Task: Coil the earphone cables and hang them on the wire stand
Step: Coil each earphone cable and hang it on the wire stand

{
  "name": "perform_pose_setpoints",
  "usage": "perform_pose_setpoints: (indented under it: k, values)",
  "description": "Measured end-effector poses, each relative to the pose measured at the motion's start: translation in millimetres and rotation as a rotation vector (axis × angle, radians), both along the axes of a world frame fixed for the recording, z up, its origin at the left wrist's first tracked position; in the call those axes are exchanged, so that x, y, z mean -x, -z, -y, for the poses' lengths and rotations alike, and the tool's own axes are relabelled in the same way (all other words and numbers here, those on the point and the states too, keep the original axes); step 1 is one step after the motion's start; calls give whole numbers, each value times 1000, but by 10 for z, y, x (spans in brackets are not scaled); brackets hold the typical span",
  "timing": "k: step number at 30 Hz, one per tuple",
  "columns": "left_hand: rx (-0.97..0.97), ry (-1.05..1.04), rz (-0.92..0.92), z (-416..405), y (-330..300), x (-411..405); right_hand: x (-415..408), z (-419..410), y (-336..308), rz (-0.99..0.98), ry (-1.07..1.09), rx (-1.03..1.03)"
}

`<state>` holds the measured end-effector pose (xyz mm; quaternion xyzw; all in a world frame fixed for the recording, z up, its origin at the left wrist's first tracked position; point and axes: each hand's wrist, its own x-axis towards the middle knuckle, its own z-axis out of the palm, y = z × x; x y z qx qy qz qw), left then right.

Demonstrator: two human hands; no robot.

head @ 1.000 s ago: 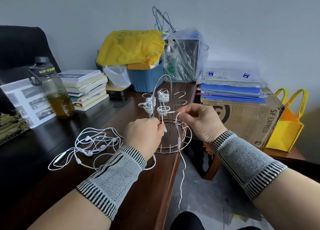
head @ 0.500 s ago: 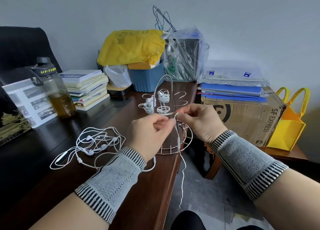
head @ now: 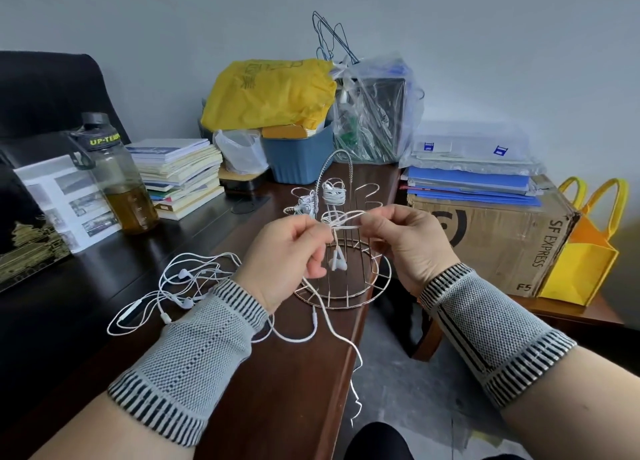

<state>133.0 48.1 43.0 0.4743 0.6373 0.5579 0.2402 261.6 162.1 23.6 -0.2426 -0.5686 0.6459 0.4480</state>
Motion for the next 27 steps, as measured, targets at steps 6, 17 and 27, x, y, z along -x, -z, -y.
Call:
perform_pose_setpoints:
  k: [6, 17, 27]
  values:
    - [-80, -302, -37, -191, 45, 68, 132, 105, -43, -73, 68, 140]
    - [130, -446, -592, -331, 64, 27, 307, 219, -135, -27, 233, 413]
    - [90, -403, -425, -389, 160, 36, 327, 154, -171, 43, 155, 509]
